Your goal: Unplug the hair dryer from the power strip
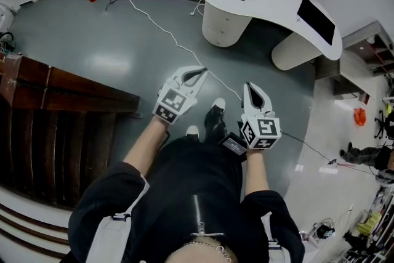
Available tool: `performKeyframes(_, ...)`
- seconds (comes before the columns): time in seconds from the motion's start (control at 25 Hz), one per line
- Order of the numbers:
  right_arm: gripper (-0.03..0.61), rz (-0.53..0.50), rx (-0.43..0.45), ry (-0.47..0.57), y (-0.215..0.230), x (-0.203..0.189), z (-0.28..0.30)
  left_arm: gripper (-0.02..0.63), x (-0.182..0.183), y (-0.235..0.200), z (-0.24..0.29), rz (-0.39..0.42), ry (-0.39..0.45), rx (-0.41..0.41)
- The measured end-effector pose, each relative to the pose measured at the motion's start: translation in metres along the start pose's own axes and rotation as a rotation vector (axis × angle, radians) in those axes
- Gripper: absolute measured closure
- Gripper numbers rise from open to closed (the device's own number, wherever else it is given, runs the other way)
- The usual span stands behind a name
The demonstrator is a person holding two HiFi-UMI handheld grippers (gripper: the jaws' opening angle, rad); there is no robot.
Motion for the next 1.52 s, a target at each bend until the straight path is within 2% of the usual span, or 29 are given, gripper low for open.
performKeyframes(0.32, 0.574, 0.012, 0.031, 0.008, 0.03, 0.012, 0.049, 0.601, 0.007, -0.033, 0.041, 0.007, -0.02, 0.019)
performKeyframes(0.72, 0.575, 0.005, 0.077, -0.002, 0.098, 0.04, 0.108, 0.602, 0.031, -0.065, 0.114, -0.002, -0.042, 0.049)
performKeyframes(1.12, 0.575, 0.013, 0.115, -0.005, 0.159, 0.058, 0.155, 0.601, 0.047, -0.087, 0.177, -0.006, -0.067, 0.086)
performKeyframes(1.52, 0.574, -0.003, 0.161, 0.005, 0.201, 0.074, 0.191, 0.601, 0.059, -0.109, 0.224, -0.005, -0.076, 0.13)
Point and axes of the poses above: the fingertips, and each gripper's own axes: z forward along the fingers, y to its right, x out of its top, the point moved 5 cm from there along -z, backward along the fingers, and after that the axes turned 1 degree about y, right-handed, at the moved point
